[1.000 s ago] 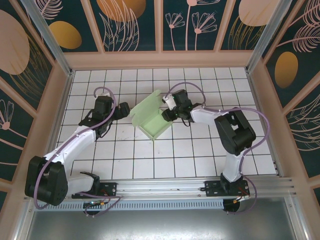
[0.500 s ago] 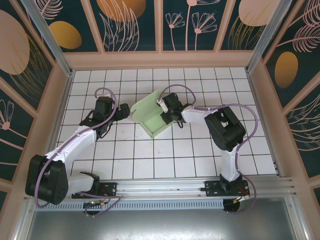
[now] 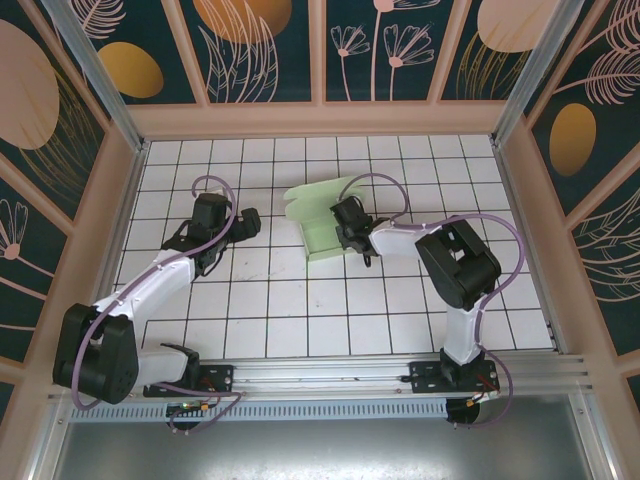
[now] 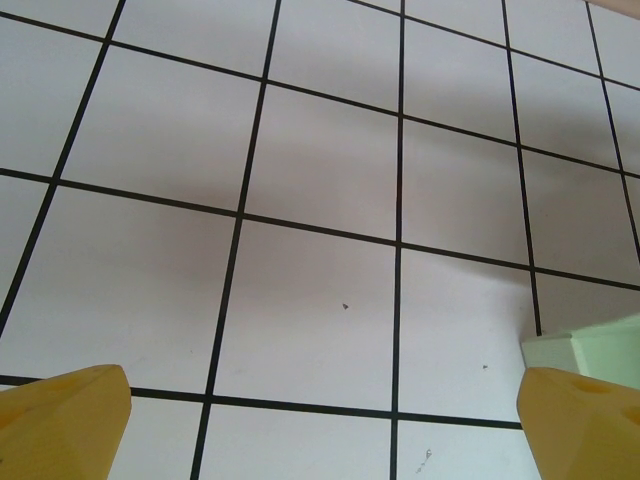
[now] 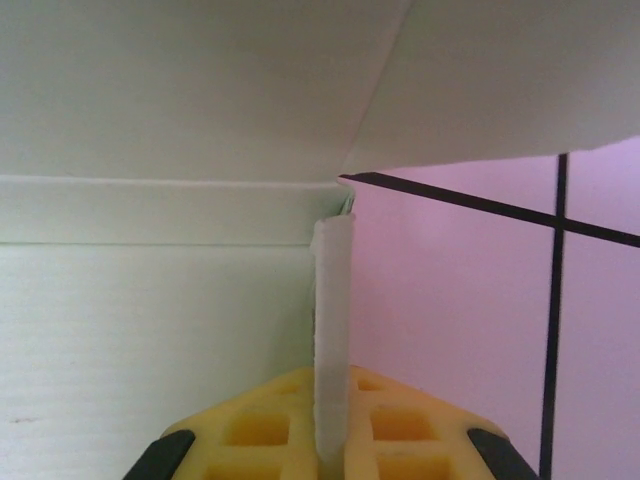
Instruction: Fold the paper box
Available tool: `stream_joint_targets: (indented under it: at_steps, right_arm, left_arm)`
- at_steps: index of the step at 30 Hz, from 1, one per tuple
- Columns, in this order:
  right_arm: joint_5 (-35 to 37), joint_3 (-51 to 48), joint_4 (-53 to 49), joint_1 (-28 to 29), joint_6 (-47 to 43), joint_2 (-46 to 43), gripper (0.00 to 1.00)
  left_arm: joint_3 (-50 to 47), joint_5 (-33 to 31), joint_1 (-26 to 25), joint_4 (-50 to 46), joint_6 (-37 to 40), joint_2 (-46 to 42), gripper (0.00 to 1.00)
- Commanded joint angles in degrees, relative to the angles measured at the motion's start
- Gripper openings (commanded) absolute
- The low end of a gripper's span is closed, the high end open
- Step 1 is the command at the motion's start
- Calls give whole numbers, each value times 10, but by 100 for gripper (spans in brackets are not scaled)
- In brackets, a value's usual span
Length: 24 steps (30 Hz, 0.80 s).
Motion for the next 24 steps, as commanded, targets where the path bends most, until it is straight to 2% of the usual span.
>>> stream_joint_targets:
  at_steps: [1, 3, 5, 6, 8, 9, 14, 17, 20, 22, 24]
  right_arm:
    - [44, -13, -24, 1, 47, -16, 4]
    - [41, -20, -12, 1, 48, -36, 17]
    - [32, -46, 28, 2, 41, -74, 43]
    - [19, -62, 51, 2, 33, -96, 53]
    - [-6, -95, 98, -2, 23, -146, 66]
    - [-22, -108, 114, -6, 18, -169, 69]
    - [-79, -193, 214, -41, -4, -289, 73]
    - [-157, -225, 244, -85, 4, -341, 74]
    - [-211, -244, 251, -120, 13, -367, 74]
    - [-215, -254, 252, -130, 14, -374, 74]
    - [-229, -262, 253, -133, 17, -377, 74]
  left_arm:
    - [2, 2, 1, 14, 5, 1, 99]
    - [3, 2, 1, 11, 6, 0, 98]
    - [4, 6, 1, 10, 8, -3, 99]
    - [4, 11, 1, 10, 12, -4, 98]
    - [8, 25, 2, 10, 24, -7, 99]
    - [10, 32, 1, 11, 31, -9, 98]
    - [17, 91, 1, 39, 71, -30, 98]
    - [40, 120, 1, 45, 95, -24, 98]
    - [78, 142, 1, 38, 131, 0, 99]
    - [101, 167, 1, 41, 155, 18, 99]
    - [120, 227, 0, 38, 192, 41, 98]
